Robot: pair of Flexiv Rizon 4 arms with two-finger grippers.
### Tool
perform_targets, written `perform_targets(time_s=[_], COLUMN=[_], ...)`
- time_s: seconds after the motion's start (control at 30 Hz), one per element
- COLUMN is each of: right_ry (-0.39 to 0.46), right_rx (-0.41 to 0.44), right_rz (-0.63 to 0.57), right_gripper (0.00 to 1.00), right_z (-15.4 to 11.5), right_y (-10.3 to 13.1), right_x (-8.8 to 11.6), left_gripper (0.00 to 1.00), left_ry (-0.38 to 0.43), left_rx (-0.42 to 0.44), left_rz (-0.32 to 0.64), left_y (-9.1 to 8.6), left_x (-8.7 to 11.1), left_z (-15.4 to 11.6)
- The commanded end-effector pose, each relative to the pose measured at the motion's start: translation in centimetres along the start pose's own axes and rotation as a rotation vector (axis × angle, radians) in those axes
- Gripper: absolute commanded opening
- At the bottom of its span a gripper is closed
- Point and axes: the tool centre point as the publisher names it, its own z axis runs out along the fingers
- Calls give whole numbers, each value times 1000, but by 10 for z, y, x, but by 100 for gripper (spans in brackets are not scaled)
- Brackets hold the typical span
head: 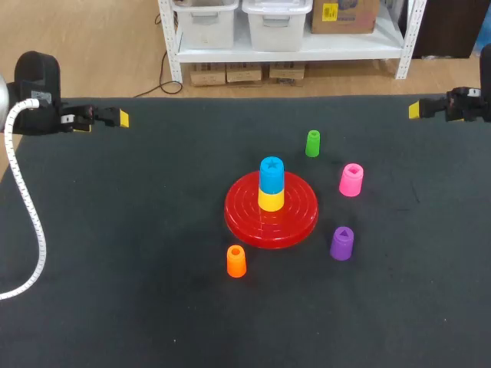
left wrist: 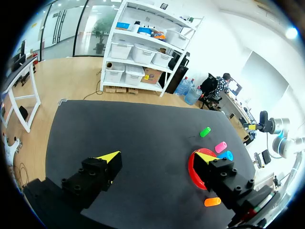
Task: Pick up and stack the cylinders on the red base in this order: pink,purple,orange,green
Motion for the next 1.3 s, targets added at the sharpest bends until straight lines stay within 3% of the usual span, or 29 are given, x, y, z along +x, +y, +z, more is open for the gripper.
perform_targets(time_s=[0.03,0.73,0.87,0.97,1.1,1.2,1.3], right_ry=[0,0,0,0,0,0,0], right_rx=[2,2,2,2,2,2,2], right_rz=[0,0,0,0,0,0,0], right_gripper=[100,100,100,100,100,100,100], right_z=[0,0,0,0,0,0,0], right_y=[0,0,0,0,0,0,0], right_x=[0,0,0,0,0,0,0], left_gripper=[100,100,100,100,100,100,100], left_ry=[5,5,42,91,91,123,137], left_rx=[-8,-8,155,262,404,476,482], left_rz=[-2,-2,253,504,706,787,802], left_y=[-2,-2,-23,-41,-54,-53,-51], left_x=[-1,-1,9,24,42,51,52], left_z=[0,0,-8,-20,-34,-41,-45])
